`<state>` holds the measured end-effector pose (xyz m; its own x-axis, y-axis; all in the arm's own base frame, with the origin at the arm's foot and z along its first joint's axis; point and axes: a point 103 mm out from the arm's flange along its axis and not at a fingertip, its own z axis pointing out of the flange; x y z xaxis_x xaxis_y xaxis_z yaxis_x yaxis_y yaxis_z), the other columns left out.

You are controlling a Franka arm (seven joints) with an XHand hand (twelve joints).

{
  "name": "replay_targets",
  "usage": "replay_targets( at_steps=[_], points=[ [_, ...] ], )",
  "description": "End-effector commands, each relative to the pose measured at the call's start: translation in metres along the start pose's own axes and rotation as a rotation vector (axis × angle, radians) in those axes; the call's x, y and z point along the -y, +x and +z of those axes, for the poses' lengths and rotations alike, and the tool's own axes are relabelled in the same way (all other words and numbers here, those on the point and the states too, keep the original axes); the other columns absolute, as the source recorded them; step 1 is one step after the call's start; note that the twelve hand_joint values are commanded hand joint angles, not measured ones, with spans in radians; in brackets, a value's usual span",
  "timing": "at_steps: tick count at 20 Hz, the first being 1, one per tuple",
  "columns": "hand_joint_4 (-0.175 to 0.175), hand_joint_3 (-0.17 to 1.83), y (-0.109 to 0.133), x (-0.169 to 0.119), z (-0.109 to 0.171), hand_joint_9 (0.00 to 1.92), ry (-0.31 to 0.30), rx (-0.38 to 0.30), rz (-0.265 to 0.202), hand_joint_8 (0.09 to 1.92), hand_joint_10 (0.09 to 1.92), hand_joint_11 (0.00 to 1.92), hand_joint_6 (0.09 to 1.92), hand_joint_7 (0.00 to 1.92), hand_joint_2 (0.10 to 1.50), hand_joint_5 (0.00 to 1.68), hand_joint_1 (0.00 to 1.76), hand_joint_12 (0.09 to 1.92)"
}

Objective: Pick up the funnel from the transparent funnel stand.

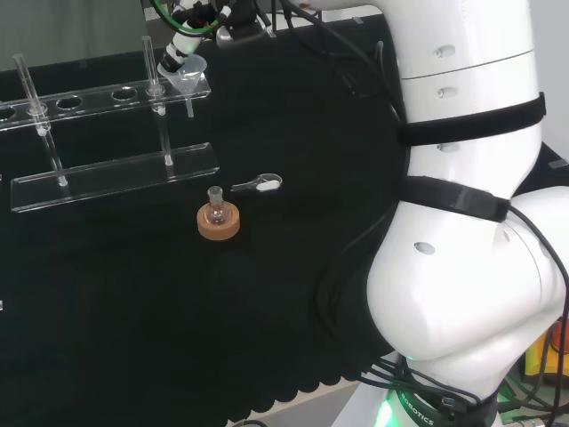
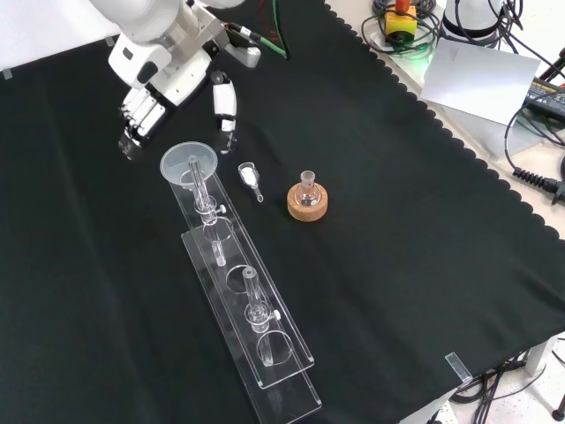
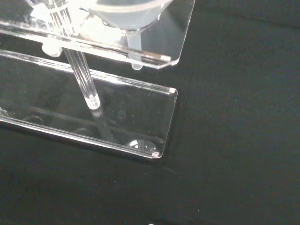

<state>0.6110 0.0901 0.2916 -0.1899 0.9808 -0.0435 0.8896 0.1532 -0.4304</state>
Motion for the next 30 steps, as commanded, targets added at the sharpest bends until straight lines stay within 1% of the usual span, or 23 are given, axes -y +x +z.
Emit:
replay_targets(
  at_steps=[1,12,14,15,16,20,28,30],
  points=[
    [-0.046,0.16,0.005,-0.008,0.014,0.04,0.002,0.009,-0.011,0.31,0.89,0.13,0.09,0.0,0.79,0.0,0.4,1.48],
    [-0.048,0.15,0.016,-0.013,0.024,0.07,-0.008,0.01,-0.029,0.33,0.9,0.13,0.09,0.0,0.79,0.0,0.4,1.48],
    [-0.048,0.15,0.012,-0.014,0.025,0.07,-0.009,0.019,-0.024,0.33,0.9,0.13,0.09,0.0,0.79,0.0,0.4,1.48],
    [-0.049,0.15,0.002,-0.012,0.026,0.07,-0.009,0.011,-0.025,0.33,0.9,0.13,0.09,0.0,0.79,0.0,0.4,1.48],
    [-0.049,0.15,0.0,-0.012,0.026,0.07,-0.005,0.016,-0.023,0.33,0.9,0.13,0.09,0.0,0.79,0.0,0.4,1.48],
    [-0.051,0.15,0.012,-0.017,0.028,0.08,-0.018,0.037,-0.019,0.34,0.9,0.13,0.09,0.0,0.79,0.0,0.44,1.48],
    [-0.055,0.14,0.013,-0.024,0.032,0.13,-0.002,0.051,-0.018,0.38,0.89,0.14,0.09,0.0,0.79,0.0,0.5,1.49],
    [-0.056,0.14,0.012,-0.025,0.032,0.17,0.001,0.051,-0.018,0.41,0.87,0.14,0.09,0.0,0.79,0.0,0.51,1.48]
  ],
)
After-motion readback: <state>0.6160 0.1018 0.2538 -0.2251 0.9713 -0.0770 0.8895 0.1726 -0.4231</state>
